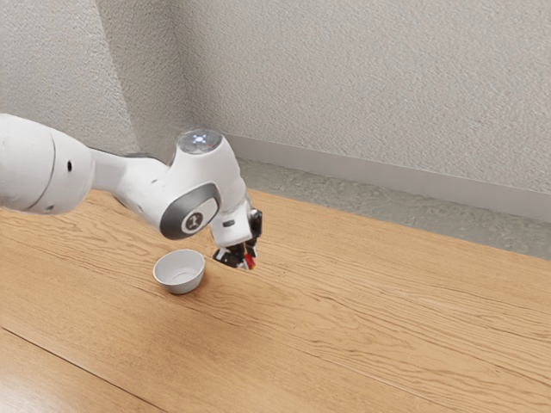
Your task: Take strawberry from the bowl
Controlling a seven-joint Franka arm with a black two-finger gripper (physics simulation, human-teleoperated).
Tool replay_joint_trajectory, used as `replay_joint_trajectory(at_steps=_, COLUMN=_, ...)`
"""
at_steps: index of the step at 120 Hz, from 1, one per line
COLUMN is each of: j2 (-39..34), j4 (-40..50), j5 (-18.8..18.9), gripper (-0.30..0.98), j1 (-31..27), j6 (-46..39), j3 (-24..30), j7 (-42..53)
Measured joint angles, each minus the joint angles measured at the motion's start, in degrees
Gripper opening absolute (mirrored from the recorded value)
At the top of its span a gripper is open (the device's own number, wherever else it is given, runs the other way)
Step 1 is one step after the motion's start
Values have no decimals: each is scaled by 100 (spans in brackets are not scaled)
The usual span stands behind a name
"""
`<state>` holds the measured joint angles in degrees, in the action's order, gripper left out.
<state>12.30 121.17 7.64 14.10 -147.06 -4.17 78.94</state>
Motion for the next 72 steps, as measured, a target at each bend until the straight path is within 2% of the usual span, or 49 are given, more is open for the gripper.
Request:
replay_joint_trajectory(at_steps=18, j2=216, j4=-118, j5=-127, gripper=10, j1=70, j6=-4, j3=143, j7=-45)
replay_joint_trajectory(at_steps=32, j2=251, j4=-126, j5=-165, gripper=33, j1=66, j6=12, j3=152, j7=-63)
replay_joint_trajectory(at_steps=44, j2=214, j4=-151, j5=-256, gripper=47, j1=35, j6=83, j3=145, j7=-129)
replay_joint_trajectory(at_steps=48, j2=149, j4=-239, j5=-320, gripper=50, j1=-49, j6=328, j3=124, j7=-286)
replay_joint_trajectory(at_steps=55, j2=-408, j4=-558, j5=-418, gripper=54, j1=-497, j6=1123, j3=103, j7=-889)
replay_joint_trajectory(at_steps=63, j2=-847, j4=-1664, j5=-462, gripper=58, j1=-1053, j6=2246, j3=199, j7=-1629)
replay_joint_trajectory(at_steps=72, j2=-982, j4=-2355, j5=-545, gripper=61, j1=-1504, j6=3219, j3=311, j7=-2371)
